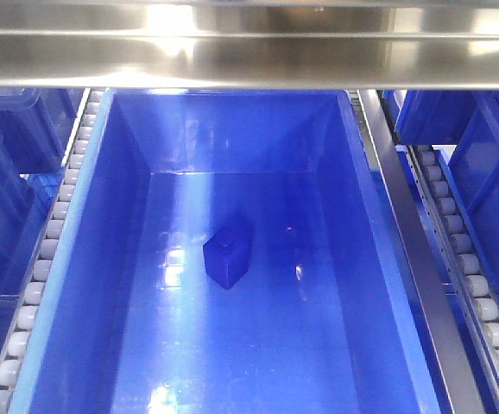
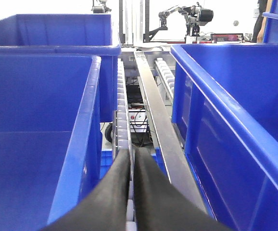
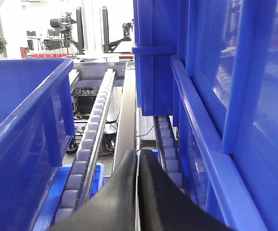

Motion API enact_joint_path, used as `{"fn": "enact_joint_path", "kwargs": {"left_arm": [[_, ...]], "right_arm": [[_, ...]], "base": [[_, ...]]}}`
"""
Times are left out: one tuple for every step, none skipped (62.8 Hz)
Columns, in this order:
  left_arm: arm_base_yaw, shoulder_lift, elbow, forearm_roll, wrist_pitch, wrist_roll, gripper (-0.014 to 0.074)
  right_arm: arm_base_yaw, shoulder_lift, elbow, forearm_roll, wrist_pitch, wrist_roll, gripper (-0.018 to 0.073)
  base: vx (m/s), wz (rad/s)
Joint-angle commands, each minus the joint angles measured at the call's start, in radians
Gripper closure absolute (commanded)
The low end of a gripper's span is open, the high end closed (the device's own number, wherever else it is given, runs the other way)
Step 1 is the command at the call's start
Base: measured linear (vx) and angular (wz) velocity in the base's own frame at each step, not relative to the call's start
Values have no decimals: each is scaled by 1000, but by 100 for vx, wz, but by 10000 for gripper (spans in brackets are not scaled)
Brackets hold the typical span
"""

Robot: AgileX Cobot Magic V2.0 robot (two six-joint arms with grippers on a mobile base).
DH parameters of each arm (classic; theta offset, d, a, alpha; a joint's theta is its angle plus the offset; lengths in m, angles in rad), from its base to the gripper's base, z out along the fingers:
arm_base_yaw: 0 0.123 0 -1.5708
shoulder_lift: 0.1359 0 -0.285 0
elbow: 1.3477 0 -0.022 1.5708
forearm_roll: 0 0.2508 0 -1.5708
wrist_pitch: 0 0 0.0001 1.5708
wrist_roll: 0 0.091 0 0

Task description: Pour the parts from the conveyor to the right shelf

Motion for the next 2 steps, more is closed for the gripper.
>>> {"fn": "enact_joint_path", "kwargs": {"left_arm": [[-2,-16,31,-3,-68,-8,603],[-2,-16,31,-3,-68,-8,603]], "right_arm": [[1,-9,15,-3,-76,-3,569],[1,-9,15,-3,-76,-3,569]], "base": [[0,0],[0,0]]}}
